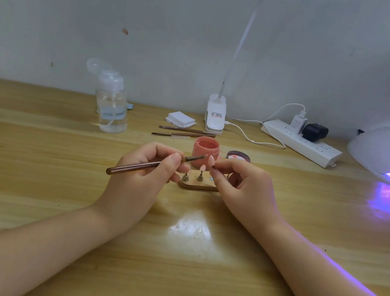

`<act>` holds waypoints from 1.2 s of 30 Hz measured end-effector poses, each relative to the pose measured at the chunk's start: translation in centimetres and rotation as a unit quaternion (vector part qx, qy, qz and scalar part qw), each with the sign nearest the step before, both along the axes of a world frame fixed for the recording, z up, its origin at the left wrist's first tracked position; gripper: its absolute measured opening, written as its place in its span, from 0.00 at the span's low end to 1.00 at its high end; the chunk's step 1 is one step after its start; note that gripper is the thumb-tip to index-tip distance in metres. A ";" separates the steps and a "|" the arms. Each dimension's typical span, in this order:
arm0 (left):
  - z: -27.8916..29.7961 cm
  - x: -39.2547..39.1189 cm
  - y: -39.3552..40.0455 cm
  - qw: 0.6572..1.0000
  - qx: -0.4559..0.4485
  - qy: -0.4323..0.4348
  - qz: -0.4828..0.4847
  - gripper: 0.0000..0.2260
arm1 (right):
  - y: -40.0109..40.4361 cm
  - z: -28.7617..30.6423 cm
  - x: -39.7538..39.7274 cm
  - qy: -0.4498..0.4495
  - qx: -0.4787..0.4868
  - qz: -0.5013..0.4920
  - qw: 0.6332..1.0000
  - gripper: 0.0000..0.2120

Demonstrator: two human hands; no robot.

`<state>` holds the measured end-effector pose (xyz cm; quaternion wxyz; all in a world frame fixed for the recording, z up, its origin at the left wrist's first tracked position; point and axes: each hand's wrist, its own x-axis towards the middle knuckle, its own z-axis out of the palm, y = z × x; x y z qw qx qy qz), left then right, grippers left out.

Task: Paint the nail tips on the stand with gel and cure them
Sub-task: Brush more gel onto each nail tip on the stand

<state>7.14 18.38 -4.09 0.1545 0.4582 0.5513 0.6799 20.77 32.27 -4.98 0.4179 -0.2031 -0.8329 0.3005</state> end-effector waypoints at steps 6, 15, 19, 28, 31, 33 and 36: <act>0.1 0.1 -0.2 1.000 0.009 0.009 -0.015 0.05 | 0.1 0.0 0.1 -0.001 0.000 -0.013 1.000 0.05; 0.1 0.3 -0.4 0.999 -0.008 0.028 -0.022 0.08 | -0.1 0.1 0.1 -0.005 0.001 -0.017 1.000 0.05; 0.5 0.5 -0.5 0.999 0.010 0.033 -0.004 0.04 | 0.0 0.1 0.0 -0.006 -0.006 -0.018 1.000 0.04; 0.3 0.3 -0.8 0.996 -0.011 0.079 -0.027 0.09 | 0.0 0.2 0.1 -0.005 0.000 -0.019 1.000 0.04; 0.3 0.4 -0.8 0.994 -0.013 0.107 -0.030 0.09 | -0.1 0.2 0.1 -0.005 0.001 -0.019 1.000 0.05; 0.2 0.5 -0.8 0.995 -0.015 0.095 -0.027 0.09 | -0.1 0.2 0.1 -0.003 0.002 -0.019 1.000 0.05; 0.3 0.7 -0.8 0.993 -0.016 0.119 -0.017 0.08 | -0.1 0.2 0.1 -0.005 0.008 -0.021 1.000 0.05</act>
